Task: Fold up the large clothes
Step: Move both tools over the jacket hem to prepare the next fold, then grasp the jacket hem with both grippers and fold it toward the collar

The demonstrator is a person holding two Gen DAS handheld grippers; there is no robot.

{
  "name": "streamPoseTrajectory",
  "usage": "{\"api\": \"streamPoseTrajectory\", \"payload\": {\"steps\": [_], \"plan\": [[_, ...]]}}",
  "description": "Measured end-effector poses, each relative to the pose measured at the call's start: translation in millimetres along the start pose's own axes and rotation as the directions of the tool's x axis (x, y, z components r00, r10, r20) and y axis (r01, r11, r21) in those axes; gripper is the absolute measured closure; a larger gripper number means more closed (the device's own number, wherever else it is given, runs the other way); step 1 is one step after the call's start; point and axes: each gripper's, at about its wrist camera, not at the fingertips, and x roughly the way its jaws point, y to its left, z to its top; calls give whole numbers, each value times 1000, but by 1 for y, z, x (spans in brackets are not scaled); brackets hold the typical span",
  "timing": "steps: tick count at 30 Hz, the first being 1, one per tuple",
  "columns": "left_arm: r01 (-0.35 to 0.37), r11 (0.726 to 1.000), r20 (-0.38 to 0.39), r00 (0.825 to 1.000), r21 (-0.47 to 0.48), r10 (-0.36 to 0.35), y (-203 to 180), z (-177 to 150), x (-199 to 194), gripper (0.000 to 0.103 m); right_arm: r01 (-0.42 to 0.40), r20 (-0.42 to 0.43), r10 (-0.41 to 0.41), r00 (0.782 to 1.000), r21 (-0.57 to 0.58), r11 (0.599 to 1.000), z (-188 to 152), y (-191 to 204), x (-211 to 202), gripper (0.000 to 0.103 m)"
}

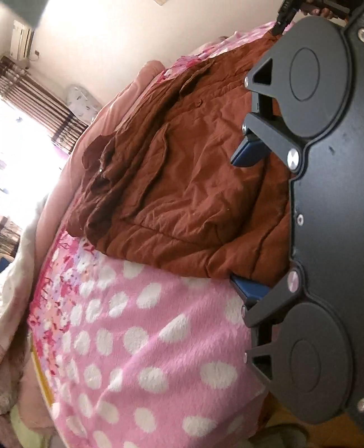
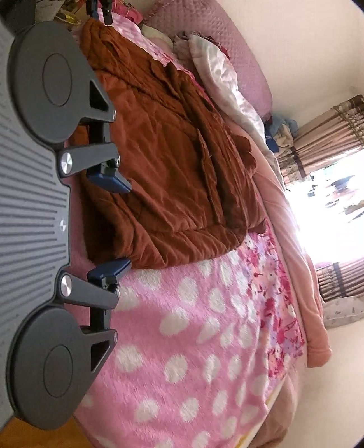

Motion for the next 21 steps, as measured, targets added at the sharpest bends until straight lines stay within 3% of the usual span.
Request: {"api": "streamPoseTrajectory", "payload": {"steps": [1,3,6,10,12,14,16,17,18,21], "plan": [[0,1000,2,1000,-8,0,0,1,0,18,-8,-7,8,1000,-11,1000,0,1,1,60],[2,1000,-5,1000,2,-2,1,2,0,19,27,-11,-28,1000,-50,998,-1,5,4,70],[-2,1000,-17,1000,24,2,1,-2,-4,20,31,-13,-32,999,-60,998,-2,4,4,71],[-19,997,-62,998,76,24,-4,-6,-8,21,23,-18,-24,1000,-25,999,-4,-2,0,50],[-18,997,-63,998,70,23,-4,-6,-6,24,18,-17,-19,1000,-38,999,-6,-1,2,53],[-16,999,-38,999,31,18,-3,-6,-6,25,43,-5,-43,999,-87,995,-8,6,3,69],[4,1000,-23,1000,8,-4,-3,-7,-3,35,41,14,-39,999,-115,993,-7,12,2,83],[-7,1000,-23,1000,13,8,-5,-9,0,73,42,21,-39,999,-129,991,-6,14,1,85],[-18,1000,-29,999,14,18,-6,-9,4,91,46,28,-42,999,-149,988,-5,18,0,88],[15,1000,-39,999,15,-14,-6,-10,10,92,37,45,-30,999,-164,986,0,23,-4,91]]}}
